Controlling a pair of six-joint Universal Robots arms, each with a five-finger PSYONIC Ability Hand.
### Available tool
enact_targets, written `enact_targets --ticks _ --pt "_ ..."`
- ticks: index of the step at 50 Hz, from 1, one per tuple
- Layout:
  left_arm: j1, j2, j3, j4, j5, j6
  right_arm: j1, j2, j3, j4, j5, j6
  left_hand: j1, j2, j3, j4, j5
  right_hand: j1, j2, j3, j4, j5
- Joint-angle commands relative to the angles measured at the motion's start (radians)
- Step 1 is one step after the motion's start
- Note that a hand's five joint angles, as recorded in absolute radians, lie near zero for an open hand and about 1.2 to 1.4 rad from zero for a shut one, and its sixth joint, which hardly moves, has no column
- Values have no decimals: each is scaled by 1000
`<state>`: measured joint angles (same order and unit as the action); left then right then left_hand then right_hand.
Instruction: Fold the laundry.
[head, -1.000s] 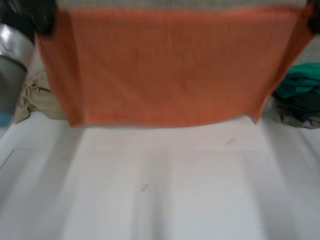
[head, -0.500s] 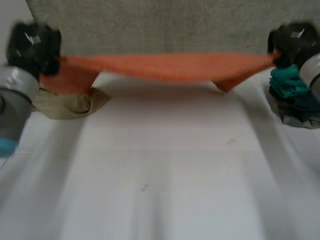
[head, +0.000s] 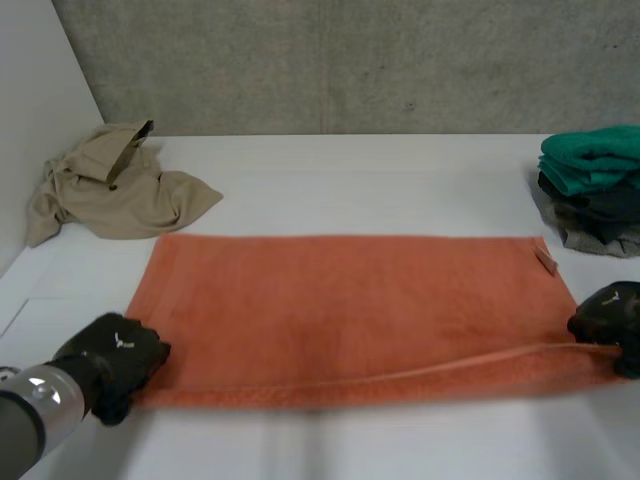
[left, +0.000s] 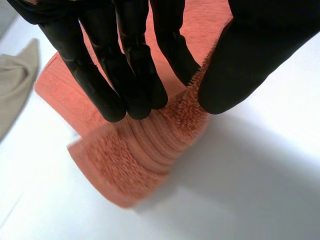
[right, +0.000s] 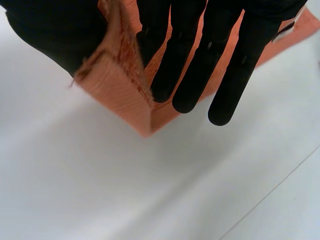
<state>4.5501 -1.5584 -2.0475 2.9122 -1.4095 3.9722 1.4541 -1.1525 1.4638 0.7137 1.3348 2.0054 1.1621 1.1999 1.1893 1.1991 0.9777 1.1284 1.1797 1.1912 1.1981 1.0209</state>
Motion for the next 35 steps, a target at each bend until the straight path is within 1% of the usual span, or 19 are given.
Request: enact_targets --ticks 1,4,5,8,9,12,14,18,24,35 --pt "-23 -31 78 -15 -2 15 15 54 -37 -109 10 27 234 196 207 197 244 268 217 205 198 201" --pt "-43 -77 124 27 -20 8 31 65 -60 -154 6 84 234 196 207 197 244 268 217 205 198 201" --pt "-57 -107 156 62 -32 -4 40 79 -77 -192 4 122 234 196 207 197 244 268 217 205 198 201" --pt "-82 -155 211 123 -55 -30 55 99 -103 -249 7 174 234 196 207 197 244 268 217 205 198 201" --pt "-97 -187 245 169 -69 -53 63 115 -118 -290 9 200 234 196 207 197 244 268 217 205 198 201" --pt "-117 -242 299 249 -86 -76 74 142 -140 -347 15 231 234 196 207 197 244 268 217 205 198 201" --pt "-134 -304 355 327 -107 -91 78 161 -157 -393 23 249 234 196 207 197 244 268 217 205 198 201" --pt "-146 -400 449 416 -140 -70 89 197 -183 -473 33 269 234 196 207 197 244 268 217 205 198 201" --pt "-161 -515 578 438 -189 -21 101 250 -210 -615 33 286 234 196 207 197 244 268 217 205 198 201" --pt "-194 -663 754 438 -198 -8 135 335 -261 -853 33 322 234 196 207 197 244 268 217 205 198 201"
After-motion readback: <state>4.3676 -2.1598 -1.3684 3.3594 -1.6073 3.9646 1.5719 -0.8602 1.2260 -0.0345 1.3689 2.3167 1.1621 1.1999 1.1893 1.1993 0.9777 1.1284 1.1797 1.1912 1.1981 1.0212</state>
